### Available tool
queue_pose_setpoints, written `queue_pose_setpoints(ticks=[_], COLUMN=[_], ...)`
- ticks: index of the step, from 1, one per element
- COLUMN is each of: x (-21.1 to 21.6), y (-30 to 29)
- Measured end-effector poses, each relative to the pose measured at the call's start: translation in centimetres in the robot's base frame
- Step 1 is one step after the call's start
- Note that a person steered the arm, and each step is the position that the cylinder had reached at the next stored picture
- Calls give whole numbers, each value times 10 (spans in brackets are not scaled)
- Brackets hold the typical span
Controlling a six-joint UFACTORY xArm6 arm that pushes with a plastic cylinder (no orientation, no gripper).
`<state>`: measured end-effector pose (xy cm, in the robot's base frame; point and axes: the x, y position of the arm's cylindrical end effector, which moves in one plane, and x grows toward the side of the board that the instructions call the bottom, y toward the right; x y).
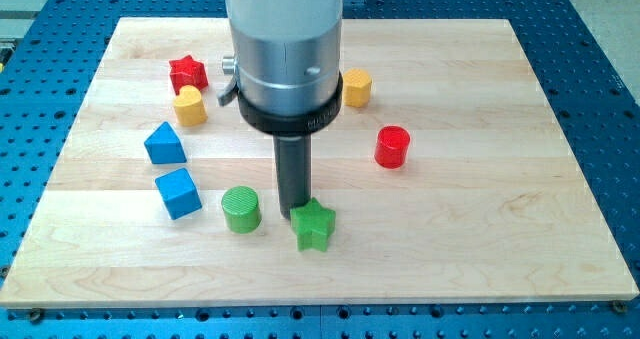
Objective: Group up the green blocks at the bottom center of the board
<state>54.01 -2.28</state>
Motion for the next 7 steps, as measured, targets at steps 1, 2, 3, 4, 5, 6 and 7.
queue_pose_setpoints(ticks=[1,2,3,4,5,6,7], x=[3,-25,-39,-36,-36,-21,9], y=[13,20,15,-10,-38,-66,-70])
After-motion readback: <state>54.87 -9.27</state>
